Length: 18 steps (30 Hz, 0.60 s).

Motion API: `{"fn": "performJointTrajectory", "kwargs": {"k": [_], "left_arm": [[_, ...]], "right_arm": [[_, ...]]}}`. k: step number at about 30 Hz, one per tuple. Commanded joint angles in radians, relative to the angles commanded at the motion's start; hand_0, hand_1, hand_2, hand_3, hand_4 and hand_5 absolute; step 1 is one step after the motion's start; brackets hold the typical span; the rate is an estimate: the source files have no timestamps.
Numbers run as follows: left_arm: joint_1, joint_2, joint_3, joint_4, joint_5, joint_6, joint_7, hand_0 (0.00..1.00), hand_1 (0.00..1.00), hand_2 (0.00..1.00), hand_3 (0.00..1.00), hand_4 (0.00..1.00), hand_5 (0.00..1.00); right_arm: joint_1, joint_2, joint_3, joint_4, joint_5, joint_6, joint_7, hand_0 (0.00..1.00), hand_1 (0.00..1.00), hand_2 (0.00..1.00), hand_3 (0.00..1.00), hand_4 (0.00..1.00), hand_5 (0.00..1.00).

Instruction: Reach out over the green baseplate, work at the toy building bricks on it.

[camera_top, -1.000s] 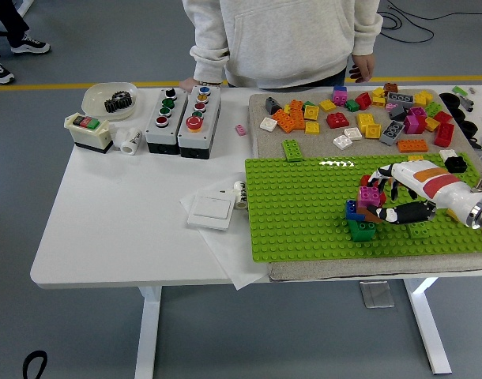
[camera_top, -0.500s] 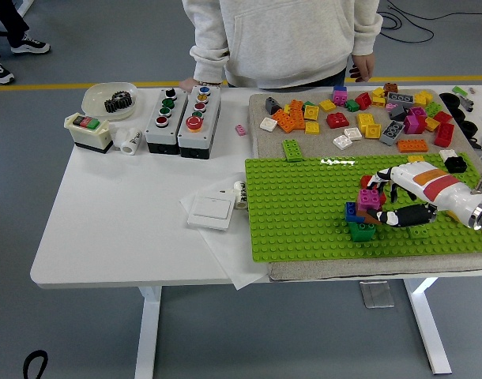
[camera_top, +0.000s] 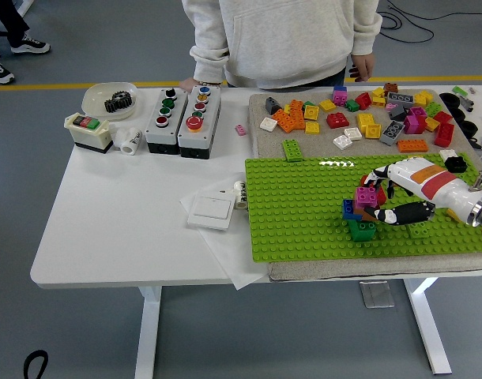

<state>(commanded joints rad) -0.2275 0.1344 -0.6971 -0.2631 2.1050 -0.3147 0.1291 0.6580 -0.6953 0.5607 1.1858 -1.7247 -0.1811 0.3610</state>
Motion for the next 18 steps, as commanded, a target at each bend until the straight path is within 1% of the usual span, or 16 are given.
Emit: {"fn": "performJointTrajectory", "kwargs": {"k": [9,18], "left_arm": [[0.002,-0.002,0.001,-0.001,0.001,-0.002,-0.001,0.751,0.758,0.714,0.597,0.666,0.6],[0.007,-0.004,0.0,-0.002,0.005,-0.002,-0.004,0.752,0.757,0.713,0.597,0.666,0.6]], "right_arm": [[0.009,0.012,-0.019,-0.028,-0.002,-0.002,0.035,0.176,0.378,0.5,0.503,0.699,0.425],[0.012,0.019,-0.023,-0.043,0.005,-0.008,0.037,0.181,0.382,0.503,0.503,0.703,0.424]]}}
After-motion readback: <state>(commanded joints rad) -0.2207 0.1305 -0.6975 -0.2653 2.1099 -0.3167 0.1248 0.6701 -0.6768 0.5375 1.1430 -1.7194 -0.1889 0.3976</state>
